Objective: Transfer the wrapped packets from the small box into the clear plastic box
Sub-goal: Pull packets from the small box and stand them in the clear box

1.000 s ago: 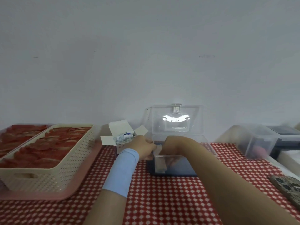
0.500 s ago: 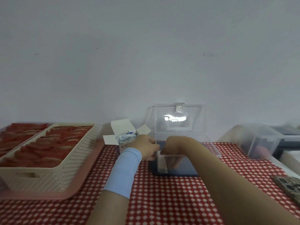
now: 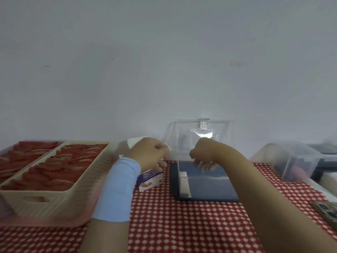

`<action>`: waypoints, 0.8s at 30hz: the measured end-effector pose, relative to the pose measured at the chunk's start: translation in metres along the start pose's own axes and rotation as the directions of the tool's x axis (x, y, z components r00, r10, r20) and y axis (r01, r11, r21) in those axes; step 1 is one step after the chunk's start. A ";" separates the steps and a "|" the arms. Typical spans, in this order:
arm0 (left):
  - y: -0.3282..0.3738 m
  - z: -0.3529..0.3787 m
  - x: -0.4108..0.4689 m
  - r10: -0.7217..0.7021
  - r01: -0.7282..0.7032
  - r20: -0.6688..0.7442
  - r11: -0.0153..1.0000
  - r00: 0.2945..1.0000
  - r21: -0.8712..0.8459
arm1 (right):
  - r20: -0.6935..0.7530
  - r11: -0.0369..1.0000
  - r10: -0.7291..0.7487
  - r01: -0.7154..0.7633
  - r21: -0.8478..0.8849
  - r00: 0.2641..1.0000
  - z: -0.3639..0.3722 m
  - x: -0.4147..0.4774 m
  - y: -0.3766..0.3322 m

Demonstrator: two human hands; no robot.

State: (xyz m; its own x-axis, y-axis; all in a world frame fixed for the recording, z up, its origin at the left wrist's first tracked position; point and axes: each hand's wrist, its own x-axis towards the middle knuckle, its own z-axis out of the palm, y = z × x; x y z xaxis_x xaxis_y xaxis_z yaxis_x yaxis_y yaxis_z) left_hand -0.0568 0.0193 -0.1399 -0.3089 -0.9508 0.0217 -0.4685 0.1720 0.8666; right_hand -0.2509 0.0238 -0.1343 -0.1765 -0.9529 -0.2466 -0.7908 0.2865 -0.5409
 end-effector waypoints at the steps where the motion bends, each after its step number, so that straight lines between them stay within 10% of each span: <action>1: -0.001 -0.011 -0.002 0.039 -0.038 -0.071 0.999 0.997 0.006 | -0.071 0.999 -0.043 0.043 0.012 0.997 -0.002 0.000 -0.004; 8: -0.048 -0.046 0.006 0.133 0.000 -0.335 0.929 0.933 0.369 | -0.292 0.848 -0.521 0.525 -0.072 0.802 0.029 -0.016 -0.054; 24: -0.080 -0.064 0.017 0.061 -0.029 -0.098 0.955 0.993 0.294 | -0.184 0.790 -0.572 0.476 -0.386 0.800 0.082 0.025 -0.080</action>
State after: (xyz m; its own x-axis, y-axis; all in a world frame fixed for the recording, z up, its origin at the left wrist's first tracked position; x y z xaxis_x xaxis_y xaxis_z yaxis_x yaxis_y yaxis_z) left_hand 0.0291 -0.0268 -0.1771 -0.2538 -0.9594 0.1232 -0.6820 0.2679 0.6805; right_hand -0.1445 -0.0147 -0.1632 0.2032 -0.9440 0.2598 -0.9353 -0.2657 -0.2339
